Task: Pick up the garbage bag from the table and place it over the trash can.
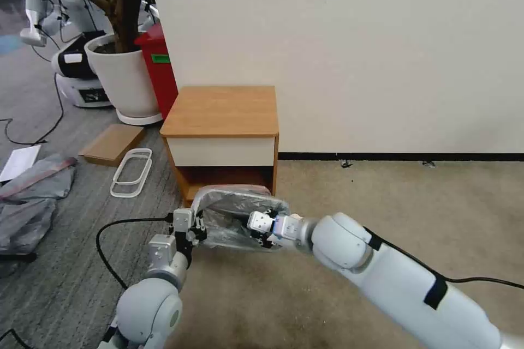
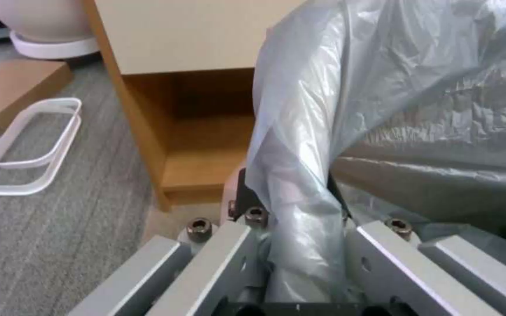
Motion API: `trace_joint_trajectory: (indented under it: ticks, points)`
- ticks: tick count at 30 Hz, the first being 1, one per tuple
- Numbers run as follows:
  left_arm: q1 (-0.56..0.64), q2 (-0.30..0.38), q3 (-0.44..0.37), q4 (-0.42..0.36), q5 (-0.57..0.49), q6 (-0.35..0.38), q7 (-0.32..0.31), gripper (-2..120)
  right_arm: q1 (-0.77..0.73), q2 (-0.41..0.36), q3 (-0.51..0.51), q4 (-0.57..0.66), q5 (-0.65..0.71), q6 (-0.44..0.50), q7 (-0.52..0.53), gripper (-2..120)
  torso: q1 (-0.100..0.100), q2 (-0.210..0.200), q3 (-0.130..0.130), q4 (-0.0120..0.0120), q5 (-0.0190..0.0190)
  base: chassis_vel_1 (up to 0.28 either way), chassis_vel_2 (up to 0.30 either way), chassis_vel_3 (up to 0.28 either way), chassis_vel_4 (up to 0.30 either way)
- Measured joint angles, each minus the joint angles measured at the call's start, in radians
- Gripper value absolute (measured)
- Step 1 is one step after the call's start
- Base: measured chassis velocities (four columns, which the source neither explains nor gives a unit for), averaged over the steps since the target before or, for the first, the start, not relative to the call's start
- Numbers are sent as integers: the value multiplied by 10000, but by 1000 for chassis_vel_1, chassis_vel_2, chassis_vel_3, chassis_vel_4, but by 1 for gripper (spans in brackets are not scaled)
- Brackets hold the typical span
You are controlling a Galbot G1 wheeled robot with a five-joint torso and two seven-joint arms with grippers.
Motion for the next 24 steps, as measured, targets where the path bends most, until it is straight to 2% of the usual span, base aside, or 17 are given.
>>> trace_joint_trajectory:
  ticks: [9,24]
  points:
    - [4,-136,212,158,146,-2,1,1,367,532,-270,-683,-243,-827,443,0,0,0,0,0,0,0,0,0,0]
    - [68,-368,417,117,138,-3,0,1,279,1244,-478,-1970,-1349,-867,644,0,0,0,0,0,1,0,0,0,0]
